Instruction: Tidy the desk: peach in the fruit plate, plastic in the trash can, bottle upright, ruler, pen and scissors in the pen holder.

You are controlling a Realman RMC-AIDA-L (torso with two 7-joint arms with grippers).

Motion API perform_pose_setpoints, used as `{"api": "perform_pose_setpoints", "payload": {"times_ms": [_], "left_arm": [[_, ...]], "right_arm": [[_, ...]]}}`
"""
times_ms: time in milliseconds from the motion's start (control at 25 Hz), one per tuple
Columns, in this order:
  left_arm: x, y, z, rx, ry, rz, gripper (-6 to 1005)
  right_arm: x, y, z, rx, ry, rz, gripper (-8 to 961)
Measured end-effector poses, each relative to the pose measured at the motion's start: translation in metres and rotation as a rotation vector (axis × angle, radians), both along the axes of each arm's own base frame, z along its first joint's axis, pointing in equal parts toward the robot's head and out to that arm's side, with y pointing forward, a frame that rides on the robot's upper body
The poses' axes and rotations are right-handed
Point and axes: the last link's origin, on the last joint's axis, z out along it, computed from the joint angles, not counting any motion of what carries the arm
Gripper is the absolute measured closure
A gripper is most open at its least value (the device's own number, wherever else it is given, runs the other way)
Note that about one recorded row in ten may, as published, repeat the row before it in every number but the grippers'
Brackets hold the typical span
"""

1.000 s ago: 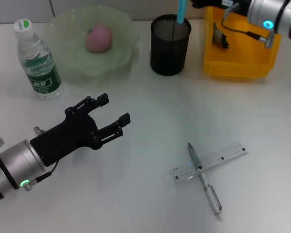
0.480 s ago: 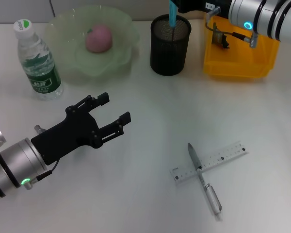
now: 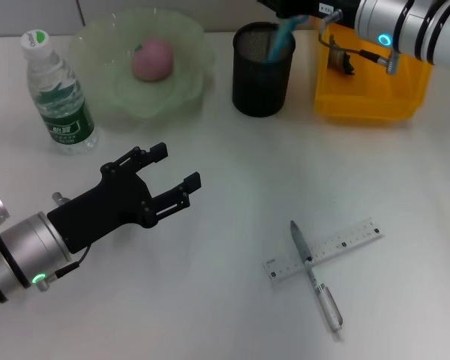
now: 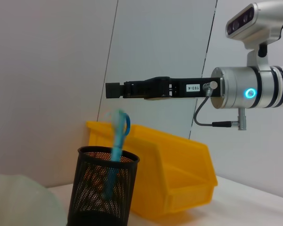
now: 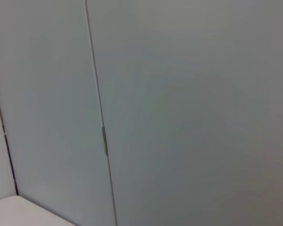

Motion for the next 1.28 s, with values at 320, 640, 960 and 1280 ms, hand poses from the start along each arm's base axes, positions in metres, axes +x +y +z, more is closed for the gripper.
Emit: {"api": "perform_pose_setpoints", "payload": {"times_ms": [320, 640, 960, 1280], "left_arm": [[0.0, 0.001, -0.001, -0.005, 0.008, 0.002, 190], [0.0, 0.0, -0.001, -0.015, 0.012, -0.005, 190], [-0.001, -0.001, 0.001, -0.057, 0.03, -0.033, 190], [-0.003, -0.005, 0.014, -0.112, 0.035, -0.09, 190]], "right_arm": [[0.0, 0.0, 0.001, 0.005, 0.018, -0.007, 451], [0.0, -0.001, 0.009, 0.021, 0.077, -0.005, 312], [0.003, -0.02, 0.032, 0.02, 0.219, 0.078, 275], [0.007, -0.049, 0.07, -0.123, 0.312, 0.173, 197]]}}
